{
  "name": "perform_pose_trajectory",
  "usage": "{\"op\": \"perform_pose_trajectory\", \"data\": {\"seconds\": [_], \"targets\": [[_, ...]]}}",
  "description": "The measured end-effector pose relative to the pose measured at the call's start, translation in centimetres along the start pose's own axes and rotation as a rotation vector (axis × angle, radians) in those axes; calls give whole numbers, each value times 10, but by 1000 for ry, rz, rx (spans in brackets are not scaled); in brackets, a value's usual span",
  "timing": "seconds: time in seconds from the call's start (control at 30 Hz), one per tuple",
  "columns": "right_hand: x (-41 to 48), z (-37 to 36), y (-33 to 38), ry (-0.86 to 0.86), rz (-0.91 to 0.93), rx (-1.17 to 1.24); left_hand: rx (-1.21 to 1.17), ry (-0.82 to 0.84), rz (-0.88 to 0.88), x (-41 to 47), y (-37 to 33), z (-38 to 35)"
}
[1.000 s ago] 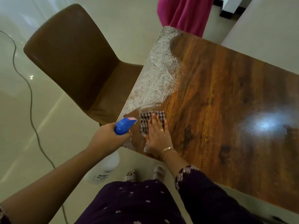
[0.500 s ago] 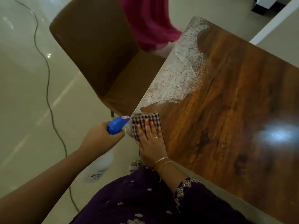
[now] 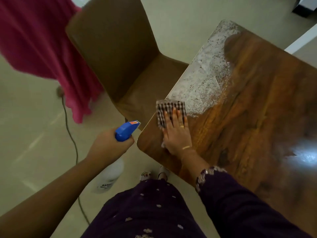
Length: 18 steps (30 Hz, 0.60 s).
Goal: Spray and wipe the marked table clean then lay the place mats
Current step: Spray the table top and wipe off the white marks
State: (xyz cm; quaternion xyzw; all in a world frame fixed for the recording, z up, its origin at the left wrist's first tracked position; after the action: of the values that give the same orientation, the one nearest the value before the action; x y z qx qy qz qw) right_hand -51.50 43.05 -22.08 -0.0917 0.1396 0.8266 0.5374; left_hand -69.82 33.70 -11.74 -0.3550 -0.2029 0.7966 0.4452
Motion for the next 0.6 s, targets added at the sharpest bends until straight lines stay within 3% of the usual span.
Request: {"op": "perform_pose_trajectory", "data": {"seconds": [0.17,0.33,0.4,0.6], "targets": [[-53,-23,47,-84,287,13,-52,1,60,2,2,1],[-33,-24,49,-62,446,-28,-83,27,32,9,-12,-4],[-12,-17,37,-55,422,-42,-63,25,18,13,-17,-7],[43,14,-37,-84,101,34,-37,60,-40,24,-44,-25]]}}
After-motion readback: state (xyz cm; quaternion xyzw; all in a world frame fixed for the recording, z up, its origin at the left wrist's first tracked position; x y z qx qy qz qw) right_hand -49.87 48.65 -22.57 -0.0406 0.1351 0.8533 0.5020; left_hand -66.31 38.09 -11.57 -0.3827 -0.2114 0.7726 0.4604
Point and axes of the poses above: each hand's wrist, its own x-axis towards the middle knuckle, its own z-axis out of the back of the hand, y = z × x, the point moved 5 cm from there along x, towards the middle knuckle, and after that the axes turned 4 degrees about -z, right-handed, at the moved point
